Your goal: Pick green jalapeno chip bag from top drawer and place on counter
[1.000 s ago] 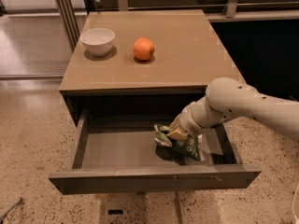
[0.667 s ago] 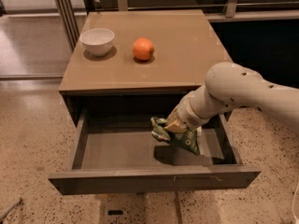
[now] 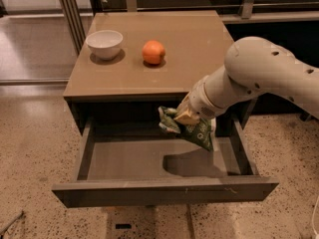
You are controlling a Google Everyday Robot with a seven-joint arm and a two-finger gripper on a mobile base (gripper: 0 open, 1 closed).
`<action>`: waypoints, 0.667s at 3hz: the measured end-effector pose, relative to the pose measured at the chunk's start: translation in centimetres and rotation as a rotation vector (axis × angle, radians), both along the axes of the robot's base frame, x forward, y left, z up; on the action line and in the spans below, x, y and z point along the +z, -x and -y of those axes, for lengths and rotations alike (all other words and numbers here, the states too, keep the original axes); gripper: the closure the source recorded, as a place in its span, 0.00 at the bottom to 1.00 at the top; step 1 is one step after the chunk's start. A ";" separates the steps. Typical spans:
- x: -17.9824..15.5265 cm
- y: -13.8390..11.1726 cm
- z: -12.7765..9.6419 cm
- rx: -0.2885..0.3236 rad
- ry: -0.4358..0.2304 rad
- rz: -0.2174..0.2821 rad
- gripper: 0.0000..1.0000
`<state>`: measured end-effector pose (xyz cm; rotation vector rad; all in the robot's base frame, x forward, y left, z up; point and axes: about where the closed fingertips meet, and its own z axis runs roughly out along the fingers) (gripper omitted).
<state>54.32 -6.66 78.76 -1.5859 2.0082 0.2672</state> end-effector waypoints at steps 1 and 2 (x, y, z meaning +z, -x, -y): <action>3.0 -0.7 0.1 -0.039 -0.051 0.071 1.00; 10.8 -2.4 1.5 -0.092 -0.082 0.222 1.00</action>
Offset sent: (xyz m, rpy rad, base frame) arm 0.0441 -0.0397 0.2033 0.1171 -0.4009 -0.1695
